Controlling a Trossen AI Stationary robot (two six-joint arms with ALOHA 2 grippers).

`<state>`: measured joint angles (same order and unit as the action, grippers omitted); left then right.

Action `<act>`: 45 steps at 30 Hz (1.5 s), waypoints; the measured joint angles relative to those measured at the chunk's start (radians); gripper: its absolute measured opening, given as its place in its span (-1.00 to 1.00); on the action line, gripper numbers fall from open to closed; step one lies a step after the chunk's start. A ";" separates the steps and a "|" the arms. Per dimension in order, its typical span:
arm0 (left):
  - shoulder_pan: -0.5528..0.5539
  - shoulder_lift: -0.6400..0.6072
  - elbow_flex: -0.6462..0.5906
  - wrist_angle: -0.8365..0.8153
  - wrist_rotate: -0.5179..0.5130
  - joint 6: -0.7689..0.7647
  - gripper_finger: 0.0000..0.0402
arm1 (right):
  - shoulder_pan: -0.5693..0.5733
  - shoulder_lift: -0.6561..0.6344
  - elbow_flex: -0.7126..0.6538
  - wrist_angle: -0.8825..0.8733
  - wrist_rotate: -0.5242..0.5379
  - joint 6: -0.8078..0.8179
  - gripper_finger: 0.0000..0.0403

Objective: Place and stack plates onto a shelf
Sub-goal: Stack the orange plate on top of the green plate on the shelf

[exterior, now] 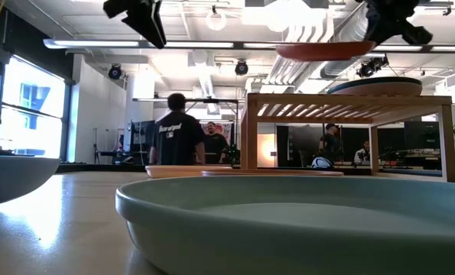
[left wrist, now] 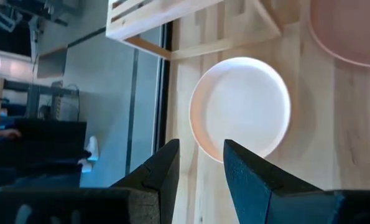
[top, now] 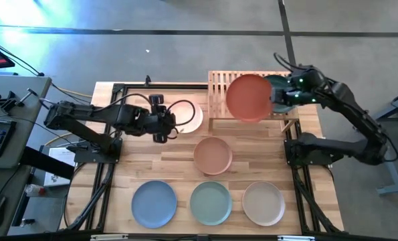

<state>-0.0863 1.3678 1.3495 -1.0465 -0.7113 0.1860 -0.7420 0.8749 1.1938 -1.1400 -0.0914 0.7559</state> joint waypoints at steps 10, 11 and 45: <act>0.090 0.000 0.000 0.005 0.001 0.000 -0.43 | -0.182 -0.051 0.000 -0.078 0.008 -0.056 -1.00; 0.100 0.000 0.000 0.005 0.001 0.000 -0.43 | -0.194 -0.055 0.000 -0.079 0.009 -0.058 -1.00; 0.305 0.000 0.000 0.005 0.031 -0.052 -0.43 | -0.285 -0.099 0.000 -0.245 0.227 0.340 -1.00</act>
<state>0.2188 1.3682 1.3495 -1.0420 -0.6804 0.1341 -1.0271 0.7755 1.1938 -1.3850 0.1356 1.0961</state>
